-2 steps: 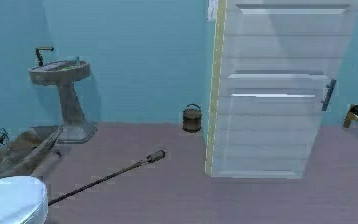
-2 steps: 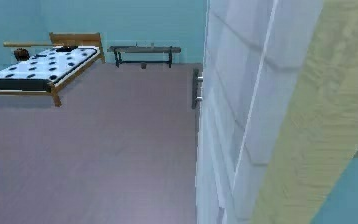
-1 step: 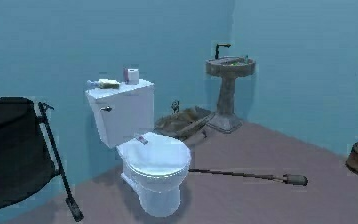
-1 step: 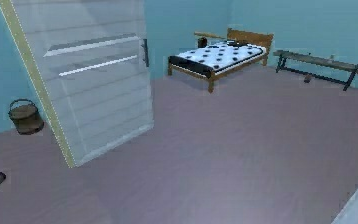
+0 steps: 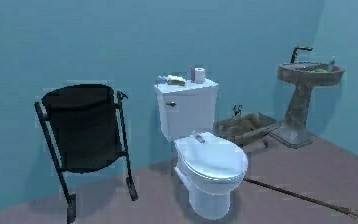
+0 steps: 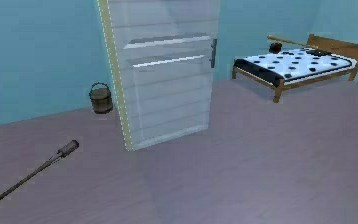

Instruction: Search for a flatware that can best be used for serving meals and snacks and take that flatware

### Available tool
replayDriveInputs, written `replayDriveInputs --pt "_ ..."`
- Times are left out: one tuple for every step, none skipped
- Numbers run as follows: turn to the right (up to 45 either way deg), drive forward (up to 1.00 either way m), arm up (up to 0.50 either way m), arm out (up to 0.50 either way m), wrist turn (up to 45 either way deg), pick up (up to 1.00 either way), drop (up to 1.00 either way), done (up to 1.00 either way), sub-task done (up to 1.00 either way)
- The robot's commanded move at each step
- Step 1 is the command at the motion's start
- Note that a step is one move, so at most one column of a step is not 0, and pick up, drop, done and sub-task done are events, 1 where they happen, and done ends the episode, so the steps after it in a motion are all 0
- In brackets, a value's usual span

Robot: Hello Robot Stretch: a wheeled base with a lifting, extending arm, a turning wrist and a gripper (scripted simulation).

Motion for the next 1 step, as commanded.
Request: replayDriveInputs --pt "0.0 0.15 0.0 0.0 0.0 0.0 0.0 0.0 0.0"
